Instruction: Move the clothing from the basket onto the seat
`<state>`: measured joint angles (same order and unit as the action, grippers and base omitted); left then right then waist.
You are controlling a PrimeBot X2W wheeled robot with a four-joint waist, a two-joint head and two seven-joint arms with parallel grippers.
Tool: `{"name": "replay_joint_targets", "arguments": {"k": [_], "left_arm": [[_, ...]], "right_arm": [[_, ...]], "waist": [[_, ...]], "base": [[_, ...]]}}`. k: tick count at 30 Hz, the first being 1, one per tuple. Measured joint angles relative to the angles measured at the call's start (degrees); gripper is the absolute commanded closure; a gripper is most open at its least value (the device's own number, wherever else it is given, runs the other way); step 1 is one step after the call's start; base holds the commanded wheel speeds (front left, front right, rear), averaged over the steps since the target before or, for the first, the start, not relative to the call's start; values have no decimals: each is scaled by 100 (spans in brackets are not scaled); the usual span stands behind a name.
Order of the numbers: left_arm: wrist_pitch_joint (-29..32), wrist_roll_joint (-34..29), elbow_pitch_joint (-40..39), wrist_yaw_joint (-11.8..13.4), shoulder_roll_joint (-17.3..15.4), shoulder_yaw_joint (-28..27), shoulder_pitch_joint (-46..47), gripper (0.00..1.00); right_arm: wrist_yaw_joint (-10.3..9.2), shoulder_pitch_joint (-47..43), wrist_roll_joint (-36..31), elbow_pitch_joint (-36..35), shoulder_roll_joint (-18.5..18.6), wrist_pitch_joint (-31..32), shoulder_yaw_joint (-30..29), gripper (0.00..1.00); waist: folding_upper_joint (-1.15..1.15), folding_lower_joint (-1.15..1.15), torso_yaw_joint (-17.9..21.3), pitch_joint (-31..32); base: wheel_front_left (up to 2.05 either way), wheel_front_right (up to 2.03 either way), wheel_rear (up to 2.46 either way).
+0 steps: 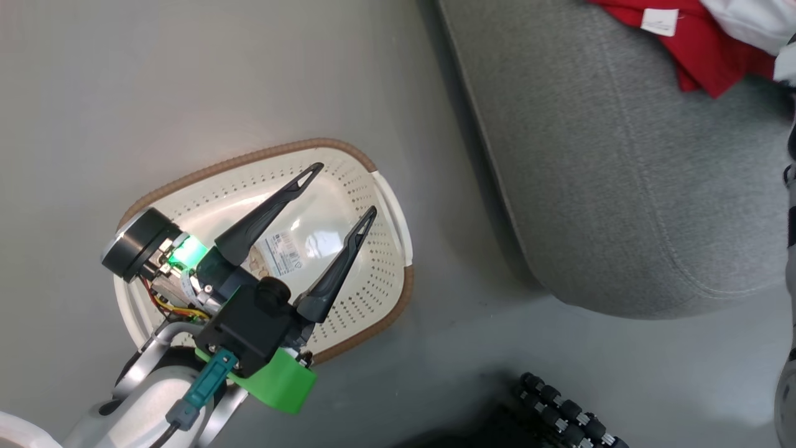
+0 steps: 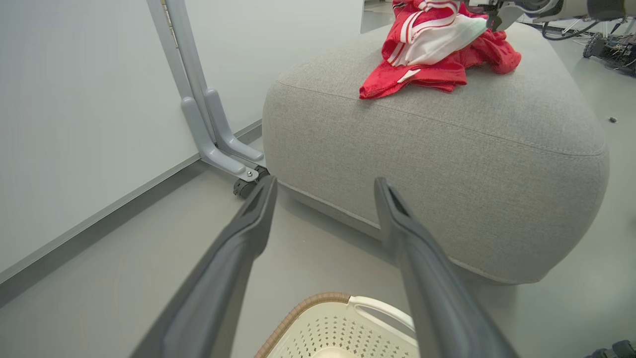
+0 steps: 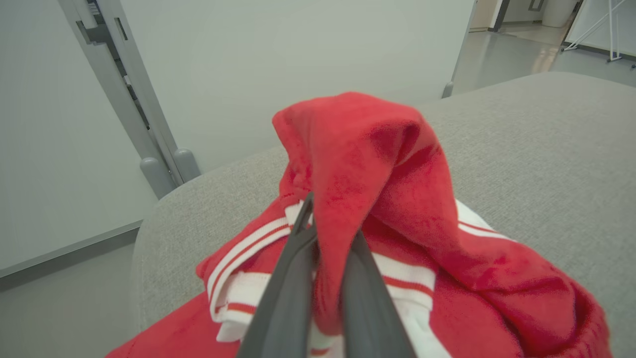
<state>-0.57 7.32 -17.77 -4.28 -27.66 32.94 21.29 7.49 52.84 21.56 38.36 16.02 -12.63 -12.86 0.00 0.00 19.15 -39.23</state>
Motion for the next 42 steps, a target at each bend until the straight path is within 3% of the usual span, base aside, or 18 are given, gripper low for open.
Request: {"name": "replay_joint_targets", "arguments": {"k": [2, 3, 5, 9, 22, 28, 42], "left_arm": [[-5, -5, 16, 0, -3, 9, 23, 0], [-10, -7, 24, 0, -3, 14, 32, 0], [-53, -7, 47, 14, -1, 14, 44, 0], [-131, 10, 145, 58, 20, 11, 44, 0], [-661, 225, 710, 347, 372, 62, -191, 0], [-973, 390, 1072, 578, 602, -32, -333, 0], [-1400, 977, 1706, 1219, 1013, -755, -837, 0]], "right_arm": [[0, -51, 44, 275, -64, -97, -43, 100], [0, -83, 60, 353, -77, -133, -48, 77], [0, -177, 63, 436, -87, -197, -56, 0], [1, -433, 66, 274, -174, -242, -131, 0], [1, -2570, -824, -2291, -1011, -242, -517, 0], [1, -3422, -1137, -3207, -1221, -242, -57, 0], [1, -4378, -1341, -4144, -1316, 237, 1109, 0]], "waist": [[0, 0, -77, -119], [0, 0, -110, -154], [0, 0, -189, -216], [0, 0, -275, -214], [0, 0, -344, 509], [0, -1, -479, 986], [0, -1, -1227, 1905]], "base": [[0, 0, 0], [0, 0, 0], [0, 0, 0], [0, 0, 0], [0, 0, 0], [0, 0, 0], [0, 0, 0]]}}
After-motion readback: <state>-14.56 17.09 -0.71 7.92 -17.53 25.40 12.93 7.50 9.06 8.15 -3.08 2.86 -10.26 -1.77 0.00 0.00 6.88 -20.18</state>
